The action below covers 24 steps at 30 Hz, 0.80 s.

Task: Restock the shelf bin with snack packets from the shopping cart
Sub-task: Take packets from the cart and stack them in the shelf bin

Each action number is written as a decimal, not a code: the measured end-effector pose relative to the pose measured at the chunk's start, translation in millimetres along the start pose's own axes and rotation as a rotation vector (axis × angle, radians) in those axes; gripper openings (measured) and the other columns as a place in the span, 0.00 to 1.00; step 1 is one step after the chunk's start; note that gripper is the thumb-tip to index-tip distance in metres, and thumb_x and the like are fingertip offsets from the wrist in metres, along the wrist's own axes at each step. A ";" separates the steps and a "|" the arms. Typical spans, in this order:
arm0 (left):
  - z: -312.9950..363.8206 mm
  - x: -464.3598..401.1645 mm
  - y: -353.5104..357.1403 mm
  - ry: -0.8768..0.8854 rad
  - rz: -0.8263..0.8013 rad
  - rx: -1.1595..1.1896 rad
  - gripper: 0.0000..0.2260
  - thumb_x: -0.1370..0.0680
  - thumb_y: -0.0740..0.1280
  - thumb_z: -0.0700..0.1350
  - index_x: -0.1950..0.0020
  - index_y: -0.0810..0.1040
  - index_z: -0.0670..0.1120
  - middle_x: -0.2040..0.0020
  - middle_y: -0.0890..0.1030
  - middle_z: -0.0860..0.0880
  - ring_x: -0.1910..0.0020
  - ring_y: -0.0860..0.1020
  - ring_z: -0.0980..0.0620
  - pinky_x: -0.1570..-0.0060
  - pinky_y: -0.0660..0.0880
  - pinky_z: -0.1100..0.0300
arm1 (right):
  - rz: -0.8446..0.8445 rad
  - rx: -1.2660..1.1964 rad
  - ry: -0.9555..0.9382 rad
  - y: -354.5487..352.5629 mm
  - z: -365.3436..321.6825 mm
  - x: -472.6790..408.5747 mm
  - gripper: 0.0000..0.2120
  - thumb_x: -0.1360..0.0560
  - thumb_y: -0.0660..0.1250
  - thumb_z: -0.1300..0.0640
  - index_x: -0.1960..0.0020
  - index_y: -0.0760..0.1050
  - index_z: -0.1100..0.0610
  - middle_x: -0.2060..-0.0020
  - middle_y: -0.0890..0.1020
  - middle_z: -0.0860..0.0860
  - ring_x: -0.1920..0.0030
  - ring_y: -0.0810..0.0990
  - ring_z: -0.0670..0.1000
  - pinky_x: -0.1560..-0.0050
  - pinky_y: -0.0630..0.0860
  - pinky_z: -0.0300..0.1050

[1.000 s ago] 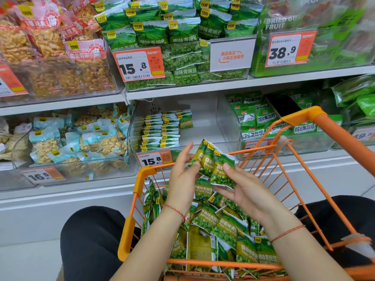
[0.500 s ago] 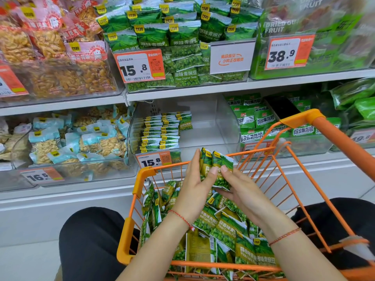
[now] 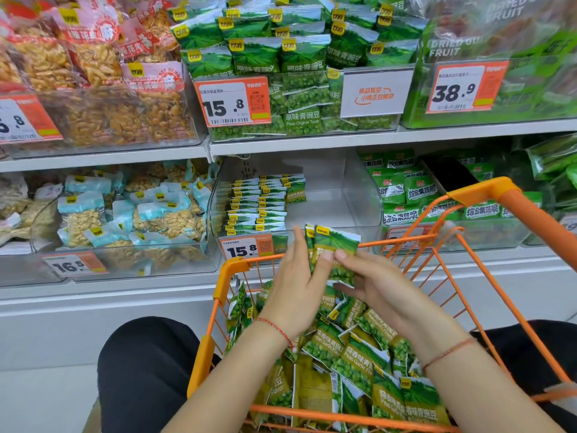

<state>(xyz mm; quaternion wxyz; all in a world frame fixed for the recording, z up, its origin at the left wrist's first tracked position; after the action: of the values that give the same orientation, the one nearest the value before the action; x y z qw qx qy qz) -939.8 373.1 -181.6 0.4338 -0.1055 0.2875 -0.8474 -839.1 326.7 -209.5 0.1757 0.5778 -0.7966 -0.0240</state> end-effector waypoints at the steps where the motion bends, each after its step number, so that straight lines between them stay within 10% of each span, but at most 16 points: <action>1: -2.9 -5.6 -5.4 -0.015 0.012 0.025 0.34 0.23 0.47 0.64 0.24 0.36 0.53 0.21 0.49 0.52 0.24 0.48 0.55 0.25 0.49 0.55 | -0.014 0.006 0.008 3.1 -6.0 -6.1 0.32 0.36 0.73 0.50 0.36 0.73 0.64 0.40 0.80 0.53 0.38 0.76 0.51 0.41 0.76 0.49; 13: -41.2 -109.4 -50.9 -0.099 0.042 0.086 0.28 0.18 0.48 0.59 0.22 0.49 0.48 0.22 0.55 0.51 0.24 0.53 0.54 0.33 0.50 0.65 | -0.003 0.381 -0.003 16.5 -58.5 -129.4 0.14 0.32 0.75 0.49 0.58 0.69 0.51 0.55 0.79 0.50 0.50 0.77 0.49 0.57 0.71 0.40; 18: -94.9 -148.4 -66.2 -0.107 0.036 -0.571 0.40 0.25 0.39 0.69 0.23 0.54 0.42 0.31 0.69 0.41 0.31 0.65 0.44 0.32 0.61 0.48 | 0.199 0.447 -0.028 -26.3 -57.8 -178.0 0.26 0.30 0.74 0.54 0.36 0.68 0.57 0.49 0.79 0.54 0.51 0.78 0.49 0.53 0.75 0.40; 24: -111.0 -156.9 -58.1 -0.103 0.008 -0.740 0.43 0.29 0.32 0.70 0.23 0.54 0.48 0.23 0.58 0.49 0.24 0.51 0.49 0.26 0.47 0.50 | 0.177 0.515 0.054 -46.7 -29.0 -236.1 0.13 0.29 0.73 0.62 0.47 0.76 0.57 0.56 0.82 0.51 0.59 0.79 0.46 0.61 0.73 0.34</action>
<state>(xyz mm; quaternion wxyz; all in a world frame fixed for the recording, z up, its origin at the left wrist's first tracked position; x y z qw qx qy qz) -932.2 568.6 -227.0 0.3836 -0.2965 0.5527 -0.6779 -723.8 535.3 -253.1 0.0456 0.5320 -0.8190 0.2099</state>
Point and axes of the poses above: each hand's wrist, its own x-axis away from the middle knuckle, its own y-axis out of the palm, z = x × y, the point moved 9 cm from there along -x, towards the middle knuckle
